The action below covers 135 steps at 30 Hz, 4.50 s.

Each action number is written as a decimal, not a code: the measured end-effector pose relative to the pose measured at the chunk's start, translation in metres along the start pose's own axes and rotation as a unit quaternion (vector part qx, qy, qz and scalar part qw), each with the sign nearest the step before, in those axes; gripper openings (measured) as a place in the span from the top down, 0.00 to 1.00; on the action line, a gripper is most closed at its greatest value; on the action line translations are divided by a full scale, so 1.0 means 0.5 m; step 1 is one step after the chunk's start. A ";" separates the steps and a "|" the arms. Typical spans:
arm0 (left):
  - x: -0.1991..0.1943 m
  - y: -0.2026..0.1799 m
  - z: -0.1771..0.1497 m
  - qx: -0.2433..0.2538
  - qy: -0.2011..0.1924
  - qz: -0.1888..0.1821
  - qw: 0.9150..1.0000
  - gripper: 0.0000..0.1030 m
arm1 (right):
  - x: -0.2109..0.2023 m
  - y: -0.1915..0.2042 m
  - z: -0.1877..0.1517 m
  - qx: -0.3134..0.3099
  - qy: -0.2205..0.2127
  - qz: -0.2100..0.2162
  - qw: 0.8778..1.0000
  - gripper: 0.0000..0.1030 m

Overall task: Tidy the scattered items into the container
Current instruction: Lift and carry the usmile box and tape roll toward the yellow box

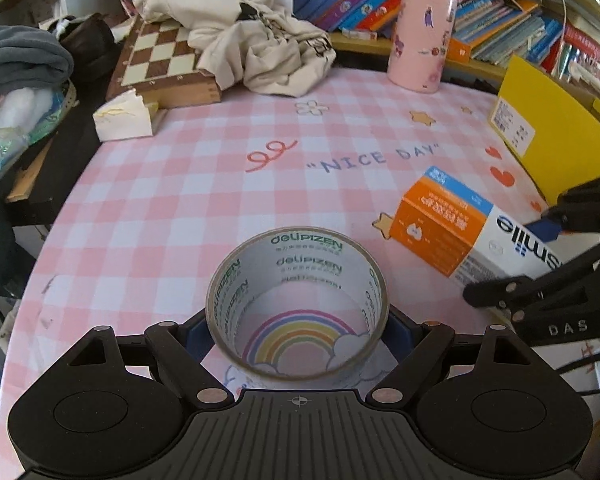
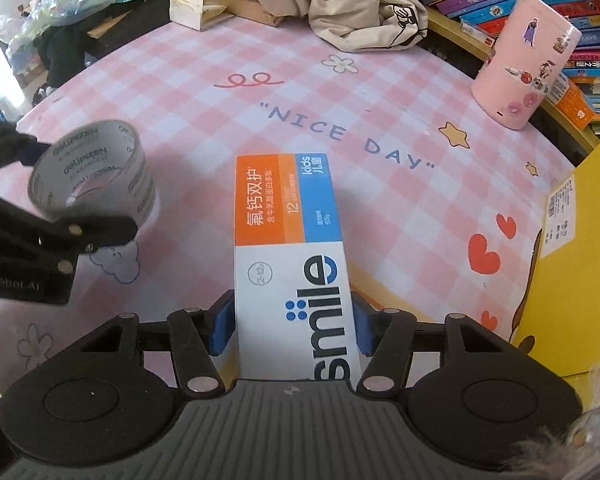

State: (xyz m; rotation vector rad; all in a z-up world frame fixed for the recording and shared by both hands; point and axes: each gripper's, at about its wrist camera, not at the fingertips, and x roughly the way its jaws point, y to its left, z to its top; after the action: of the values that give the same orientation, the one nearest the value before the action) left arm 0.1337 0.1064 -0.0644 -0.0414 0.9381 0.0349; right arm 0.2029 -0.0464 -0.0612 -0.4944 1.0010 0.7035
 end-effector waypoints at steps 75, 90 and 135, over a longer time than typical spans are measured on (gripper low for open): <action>-0.161 -0.210 -0.033 0.067 -0.069 -0.179 0.979 0.18 | -0.261 -0.053 -0.300 0.222 -0.056 -0.081 0.970 0.52; -0.144 -0.353 -0.006 0.116 -0.061 -0.203 0.970 0.18 | -0.308 -0.162 -0.388 0.279 -0.067 -0.098 0.953 0.52; -0.101 -0.591 0.277 0.137 -0.183 -0.151 0.962 0.18 | -0.393 -0.538 -0.258 0.228 -0.213 -0.120 0.942 0.51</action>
State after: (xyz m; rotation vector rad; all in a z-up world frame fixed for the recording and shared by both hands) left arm 0.2298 -0.1824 0.0640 0.0777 0.5514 -0.3596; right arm 0.2542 -0.3748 0.0689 -0.0450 0.6484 0.3190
